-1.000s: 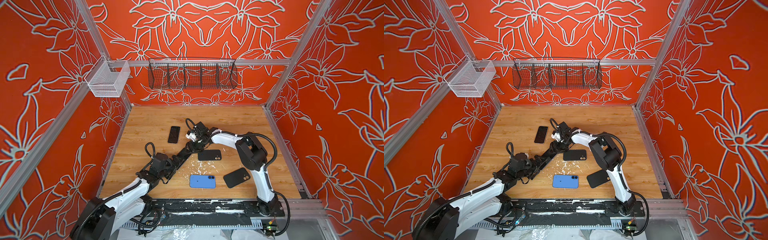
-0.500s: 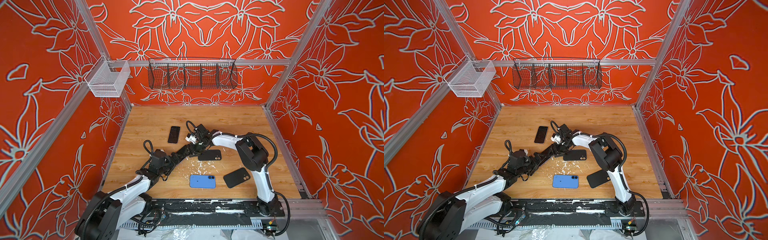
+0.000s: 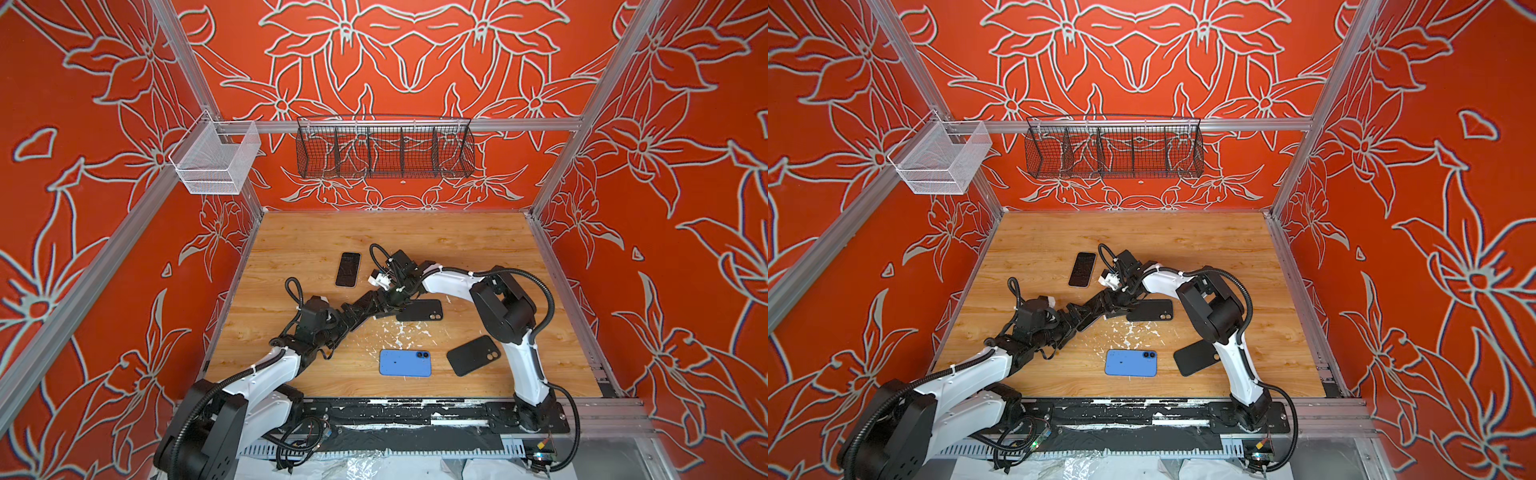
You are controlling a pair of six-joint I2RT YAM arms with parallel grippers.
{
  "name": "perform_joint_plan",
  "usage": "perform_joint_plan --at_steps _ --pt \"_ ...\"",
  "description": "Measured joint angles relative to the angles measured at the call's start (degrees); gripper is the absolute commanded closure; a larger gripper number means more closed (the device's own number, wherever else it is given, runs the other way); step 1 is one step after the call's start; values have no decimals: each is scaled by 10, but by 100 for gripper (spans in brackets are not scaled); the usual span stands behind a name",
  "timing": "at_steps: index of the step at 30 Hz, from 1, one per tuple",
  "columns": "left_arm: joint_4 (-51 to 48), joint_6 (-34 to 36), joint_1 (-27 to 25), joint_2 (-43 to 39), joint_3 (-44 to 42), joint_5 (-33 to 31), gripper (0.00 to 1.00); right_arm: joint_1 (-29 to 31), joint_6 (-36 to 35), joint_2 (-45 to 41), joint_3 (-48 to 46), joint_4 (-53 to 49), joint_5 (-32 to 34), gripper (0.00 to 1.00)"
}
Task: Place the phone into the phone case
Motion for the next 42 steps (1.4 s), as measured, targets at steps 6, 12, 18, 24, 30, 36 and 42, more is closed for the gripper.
perform_joint_plan --at_steps 6,12,18,24,30,36,42 --pt "-31 8 3 -24 0 -11 3 -47 0 -17 2 -6 23 36" --pt "-30 10 4 -26 -3 -18 3 -56 -12 18 99 -28 24 36" --pt "-10 10 6 -20 -7 -23 3 -49 -24 63 132 -43 22 36" --pt "25 10 7 3 -8 -22 3 -45 -34 73 131 -60 16 36" --pt "53 8 7 22 -8 -21 3 -43 -46 75 122 -57 -9 37" --pt "64 8 9 30 -8 -21 3 -50 -50 75 100 -25 -47 39" --pt "71 8 9 34 -8 -21 3 -49 -51 75 85 -10 -64 51"
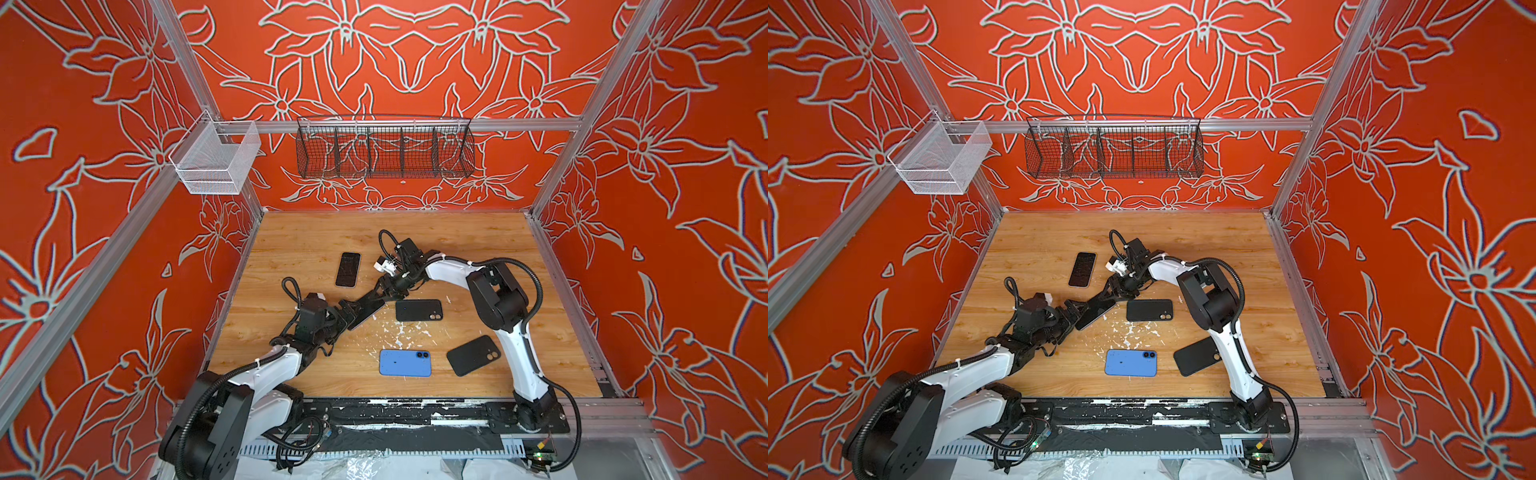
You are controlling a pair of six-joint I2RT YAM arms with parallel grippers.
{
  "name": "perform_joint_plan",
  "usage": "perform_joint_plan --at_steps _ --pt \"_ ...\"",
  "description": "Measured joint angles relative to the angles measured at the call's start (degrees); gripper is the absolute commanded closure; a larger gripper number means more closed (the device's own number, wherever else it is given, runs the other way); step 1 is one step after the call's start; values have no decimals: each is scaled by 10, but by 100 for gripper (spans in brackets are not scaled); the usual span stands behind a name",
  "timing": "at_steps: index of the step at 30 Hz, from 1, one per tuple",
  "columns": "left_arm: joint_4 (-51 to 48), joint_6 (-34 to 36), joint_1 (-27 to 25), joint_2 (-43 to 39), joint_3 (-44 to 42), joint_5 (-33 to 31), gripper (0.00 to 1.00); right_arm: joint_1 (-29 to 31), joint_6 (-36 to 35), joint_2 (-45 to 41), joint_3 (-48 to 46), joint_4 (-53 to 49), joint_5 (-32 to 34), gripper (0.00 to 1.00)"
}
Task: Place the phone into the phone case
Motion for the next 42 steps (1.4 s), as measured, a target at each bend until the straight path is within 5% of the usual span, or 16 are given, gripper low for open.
perform_joint_plan --at_steps 32,42 --pt "0 6 0 -1 0 0 3 17 40 -37 -43 73 -47 100" --pt "-87 40 0 -62 18 0 3 15 89 -120 -132 117 9 100"
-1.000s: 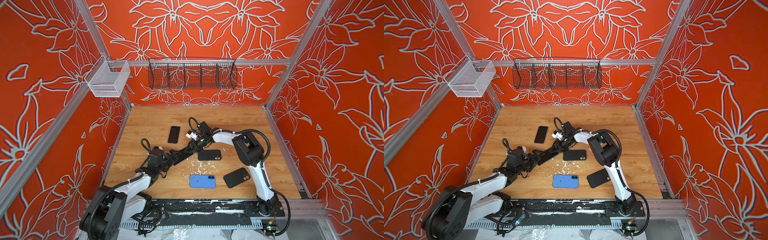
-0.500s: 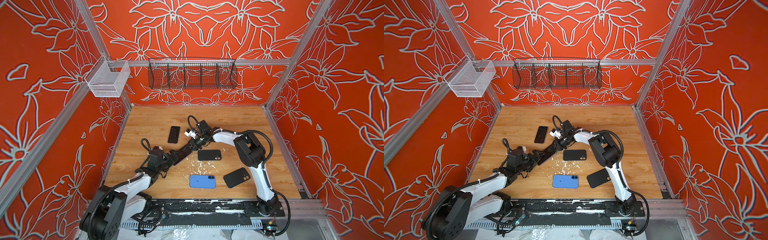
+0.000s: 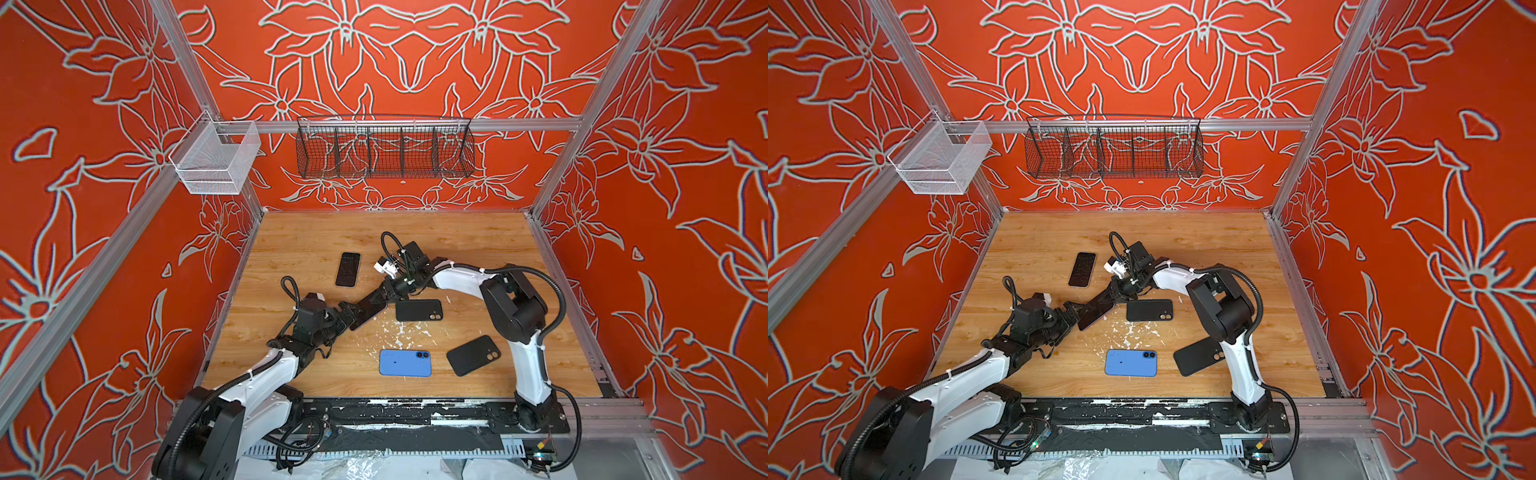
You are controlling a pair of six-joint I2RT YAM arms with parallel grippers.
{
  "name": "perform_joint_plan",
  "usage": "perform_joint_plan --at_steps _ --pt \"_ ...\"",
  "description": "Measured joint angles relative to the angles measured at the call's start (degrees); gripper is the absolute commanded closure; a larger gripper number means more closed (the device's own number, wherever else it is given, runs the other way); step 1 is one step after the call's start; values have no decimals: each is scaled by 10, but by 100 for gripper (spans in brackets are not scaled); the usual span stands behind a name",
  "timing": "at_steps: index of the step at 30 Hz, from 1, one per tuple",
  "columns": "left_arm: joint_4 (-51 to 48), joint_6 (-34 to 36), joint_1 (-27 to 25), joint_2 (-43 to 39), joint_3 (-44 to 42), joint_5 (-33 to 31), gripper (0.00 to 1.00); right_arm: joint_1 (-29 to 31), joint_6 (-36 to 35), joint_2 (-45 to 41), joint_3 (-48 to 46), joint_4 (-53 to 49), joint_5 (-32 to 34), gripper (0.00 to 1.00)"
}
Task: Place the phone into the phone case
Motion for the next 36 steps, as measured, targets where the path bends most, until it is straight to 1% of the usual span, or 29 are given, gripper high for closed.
perform_joint_plan --at_steps 6,11,13,15,17,22,25,28,36 --pt "-68 56 0 -63 67 1 3 -15 33 -109 -82 25 52 100" --pt "-116 98 -2 -63 113 1 3 -37 47 -215 -149 30 90 100" --pt "-127 110 -8 -42 126 1 3 -47 49 -252 -173 28 103 100" --pt "-134 118 -23 -4 140 4 3 -58 51 -288 -198 20 114 100" --pt "-138 124 -44 40 153 9 3 -70 51 -325 -223 1 127 100" --pt "-134 129 -102 131 184 16 3 -90 45 -385 -263 -47 170 100" --pt "-115 126 -118 176 198 27 3 -103 43 -405 -286 -61 191 100" --pt "-96 121 -120 212 204 37 3 -110 40 -403 -296 -67 207 100" --pt "-58 104 -120 273 216 58 3 -112 23 -335 -273 -61 209 100"
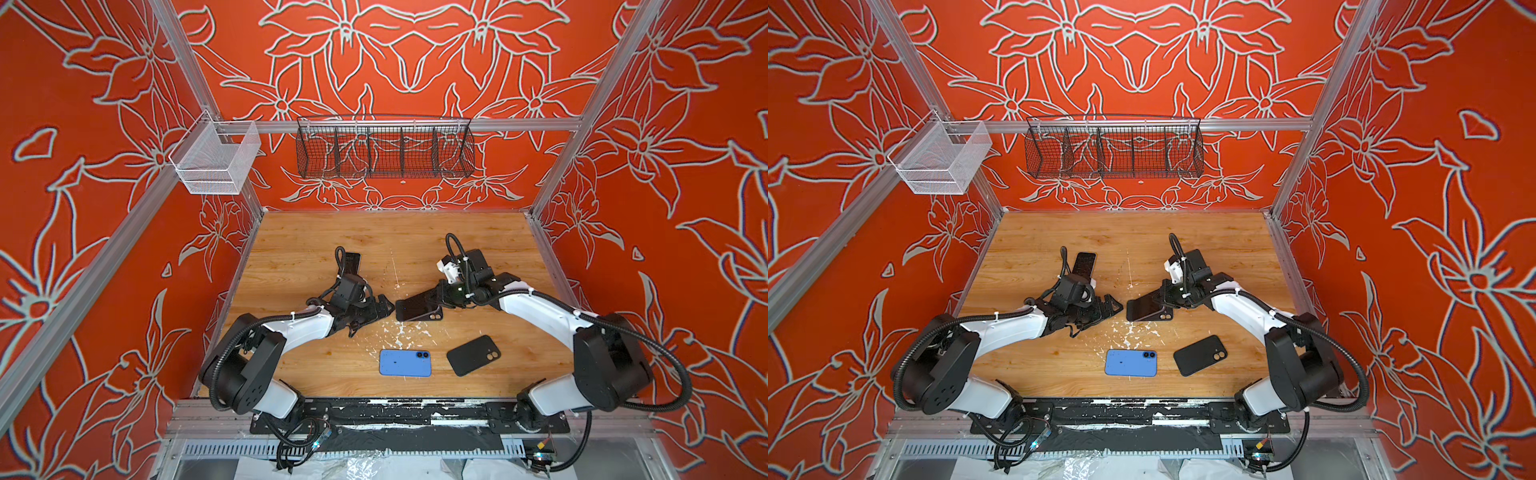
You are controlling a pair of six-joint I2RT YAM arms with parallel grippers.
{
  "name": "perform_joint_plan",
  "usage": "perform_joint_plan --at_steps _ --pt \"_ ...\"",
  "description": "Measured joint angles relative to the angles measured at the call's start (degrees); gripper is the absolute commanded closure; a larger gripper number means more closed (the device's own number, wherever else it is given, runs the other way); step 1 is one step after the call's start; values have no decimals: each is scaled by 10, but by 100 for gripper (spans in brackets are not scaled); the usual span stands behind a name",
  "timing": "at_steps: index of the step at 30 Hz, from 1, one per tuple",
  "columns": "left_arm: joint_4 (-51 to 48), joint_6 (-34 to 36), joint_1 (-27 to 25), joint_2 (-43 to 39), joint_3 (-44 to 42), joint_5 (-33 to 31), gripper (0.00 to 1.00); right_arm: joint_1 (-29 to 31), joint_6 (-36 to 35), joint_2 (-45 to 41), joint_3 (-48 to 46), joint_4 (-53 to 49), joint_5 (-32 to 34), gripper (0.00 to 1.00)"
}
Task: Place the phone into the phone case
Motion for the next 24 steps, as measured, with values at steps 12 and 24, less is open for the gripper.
perform_joint_plan --at_steps 12,24 --pt "53 -21 -1 65 37 31 3 -2 -10 44 10 25 -10 100" --pt "138 -63 -4 137 75 70 3 -6 -1 63 -13 80 -37 100"
